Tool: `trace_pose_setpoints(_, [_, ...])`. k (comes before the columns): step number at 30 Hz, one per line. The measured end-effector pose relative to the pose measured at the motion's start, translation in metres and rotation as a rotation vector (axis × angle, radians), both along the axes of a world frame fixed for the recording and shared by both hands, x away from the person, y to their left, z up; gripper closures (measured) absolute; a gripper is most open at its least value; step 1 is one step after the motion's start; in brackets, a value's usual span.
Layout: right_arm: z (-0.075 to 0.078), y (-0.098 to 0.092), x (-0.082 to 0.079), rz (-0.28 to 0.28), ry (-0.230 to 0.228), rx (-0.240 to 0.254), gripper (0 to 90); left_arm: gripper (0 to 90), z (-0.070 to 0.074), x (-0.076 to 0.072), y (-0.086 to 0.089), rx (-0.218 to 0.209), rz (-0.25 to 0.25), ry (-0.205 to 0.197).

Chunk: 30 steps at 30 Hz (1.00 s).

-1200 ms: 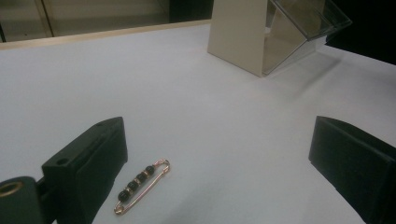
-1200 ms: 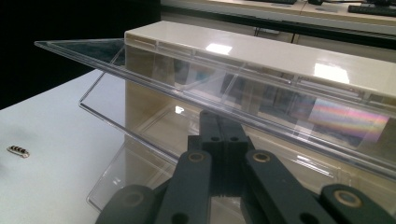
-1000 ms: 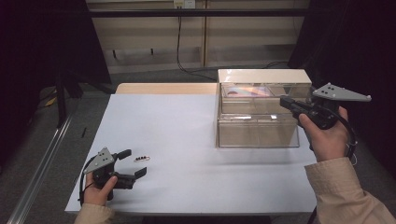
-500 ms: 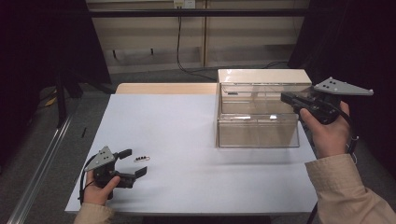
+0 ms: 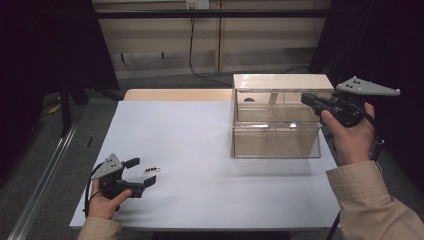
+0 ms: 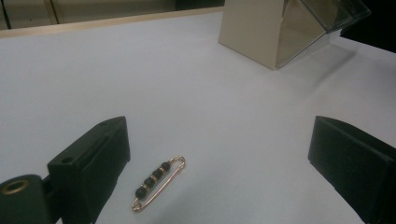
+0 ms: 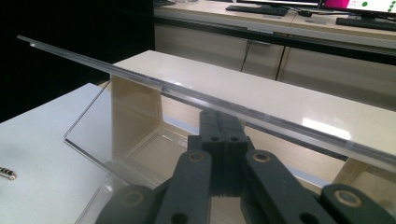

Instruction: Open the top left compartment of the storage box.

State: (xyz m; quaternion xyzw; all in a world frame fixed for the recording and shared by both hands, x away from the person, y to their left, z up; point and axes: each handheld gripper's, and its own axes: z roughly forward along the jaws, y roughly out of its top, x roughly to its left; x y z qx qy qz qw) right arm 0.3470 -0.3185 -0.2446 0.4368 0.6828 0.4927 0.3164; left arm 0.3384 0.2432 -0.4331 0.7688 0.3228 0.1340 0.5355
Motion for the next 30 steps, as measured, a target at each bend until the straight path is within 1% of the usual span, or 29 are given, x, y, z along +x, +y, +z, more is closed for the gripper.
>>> trace_pose_setpoints(4, [0.002, 0.000, 0.003, -0.006, -0.006, -0.002, 90.0, 5.8, -0.001, 0.003, -0.001, 0.018, 0.005, 0.008])
trace_pose_setpoints(7, [0.003, 0.001, 0.004, -0.010, -0.001, -0.004, 90.0, 6.0, -0.001, 0.005, 0.000, 0.030, 0.008, 0.015])
trace_pose_setpoints(8, [0.003, 0.001, 0.005, -0.010, -0.004, -0.006, 90.0, 6.5, -0.001, 0.006, 0.000, 0.024, 0.008, 0.020])
trace_pose_setpoints(12, [0.004, 0.001, 0.008, -0.011, -0.002, -0.009, 90.0, 7.0, -0.002, 0.009, 0.001, 0.031, 0.009, 0.039])
trace_pose_setpoints(17, [0.006, 0.001, 0.013, -0.023, -0.001, -0.023, 90.0, 7.8, -0.004, 0.012, 0.001, 0.068, 0.015, 0.072])
trace_pose_setpoints(21, [0.006, 0.000, 0.015, -0.023, -0.005, -0.012, 90.0, 8.3, -0.004, 0.013, 0.001, 0.073, 0.014, 0.079])
trace_pose_setpoints(25, [0.008, 0.001, 0.018, -0.027, -0.005, -0.027, 90.0, 12.2, -0.004, 0.015, 0.003, 0.074, 0.012, 0.086])
trace_pose_setpoints(27, [0.009, 0.001, 0.019, -0.025, -0.001, -0.028, 90.0, 13.0, -0.004, 0.016, 0.004, 0.079, 0.015, 0.087])
trace_pose_setpoints(30, [0.009, 0.000, 0.019, -0.024, -0.001, -0.026, 90.0, 15.2, -0.005, 0.018, 0.006, 0.079, 0.017, 0.101])
